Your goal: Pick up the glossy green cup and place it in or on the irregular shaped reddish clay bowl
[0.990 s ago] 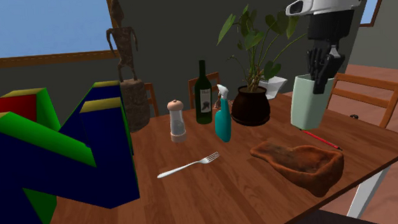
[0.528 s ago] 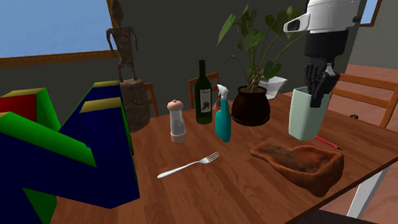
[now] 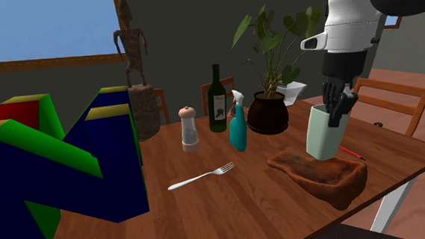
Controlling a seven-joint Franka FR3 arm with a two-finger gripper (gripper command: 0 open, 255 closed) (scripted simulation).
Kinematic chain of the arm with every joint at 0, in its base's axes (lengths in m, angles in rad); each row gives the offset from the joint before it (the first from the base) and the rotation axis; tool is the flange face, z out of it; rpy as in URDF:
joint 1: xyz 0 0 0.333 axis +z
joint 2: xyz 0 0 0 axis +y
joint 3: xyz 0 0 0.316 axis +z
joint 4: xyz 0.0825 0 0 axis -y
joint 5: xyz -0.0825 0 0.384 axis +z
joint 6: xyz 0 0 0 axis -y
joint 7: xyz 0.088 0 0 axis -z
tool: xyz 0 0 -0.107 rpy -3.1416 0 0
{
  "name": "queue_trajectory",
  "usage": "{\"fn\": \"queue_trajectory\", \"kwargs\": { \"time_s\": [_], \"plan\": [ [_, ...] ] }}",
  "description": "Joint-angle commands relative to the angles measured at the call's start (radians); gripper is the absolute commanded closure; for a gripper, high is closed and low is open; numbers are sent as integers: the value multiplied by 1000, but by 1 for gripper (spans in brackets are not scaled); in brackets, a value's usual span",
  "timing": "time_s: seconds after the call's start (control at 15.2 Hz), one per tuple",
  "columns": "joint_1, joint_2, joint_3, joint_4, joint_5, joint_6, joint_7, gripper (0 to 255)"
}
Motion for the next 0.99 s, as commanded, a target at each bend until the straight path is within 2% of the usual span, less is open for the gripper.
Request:
{"fn": "queue_trajectory", "kwargs": {
  "time_s": [0.0, 0.26, 0.33, 0.66, 0.92],
  "plan": [
    [0, 0, 0, -2, 0, 2, 0, 255],
    [0, 0, 0, -2, 0, 2, 0, 255],
    [0, 0, 0, -2, 0, 2, 0, 0],
    [0, 0, 0, -2, 0, 2, 0, 0],
    [12, 41, 20, 148, 21, -107, -7, 0]
  ]
}}
